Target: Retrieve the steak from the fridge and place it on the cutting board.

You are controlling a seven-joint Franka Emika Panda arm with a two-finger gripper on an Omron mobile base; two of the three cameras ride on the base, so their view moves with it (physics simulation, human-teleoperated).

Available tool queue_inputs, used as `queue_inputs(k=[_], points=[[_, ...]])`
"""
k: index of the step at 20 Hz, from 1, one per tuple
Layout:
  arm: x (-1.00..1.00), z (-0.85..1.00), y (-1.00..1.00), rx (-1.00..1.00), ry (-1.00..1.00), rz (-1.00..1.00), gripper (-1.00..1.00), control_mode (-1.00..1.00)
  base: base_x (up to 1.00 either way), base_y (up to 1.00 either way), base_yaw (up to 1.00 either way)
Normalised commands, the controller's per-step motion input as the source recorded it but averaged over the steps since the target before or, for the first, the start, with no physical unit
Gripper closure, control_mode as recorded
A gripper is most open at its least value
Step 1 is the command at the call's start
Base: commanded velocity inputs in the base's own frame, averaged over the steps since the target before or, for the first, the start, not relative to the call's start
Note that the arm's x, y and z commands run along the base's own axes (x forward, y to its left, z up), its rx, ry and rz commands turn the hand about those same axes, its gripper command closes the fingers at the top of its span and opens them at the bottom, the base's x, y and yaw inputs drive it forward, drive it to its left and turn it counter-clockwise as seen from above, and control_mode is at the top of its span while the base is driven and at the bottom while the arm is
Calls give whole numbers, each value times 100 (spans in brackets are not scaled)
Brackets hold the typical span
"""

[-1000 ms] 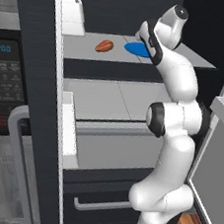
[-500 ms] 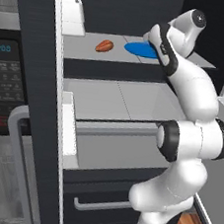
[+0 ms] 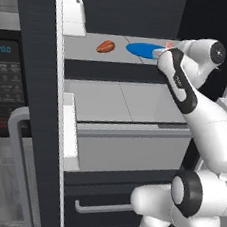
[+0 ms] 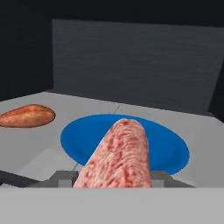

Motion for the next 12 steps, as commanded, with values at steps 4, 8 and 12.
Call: queue_inputs(k=[4,8,12], points=[[-100,23,0,8,0,0,100,-100,0,0,0],[-100,47,0,7,12,0,100,-100,0,0,0],[-100,24,0,3,21,0,100,-100,0,0,0]])
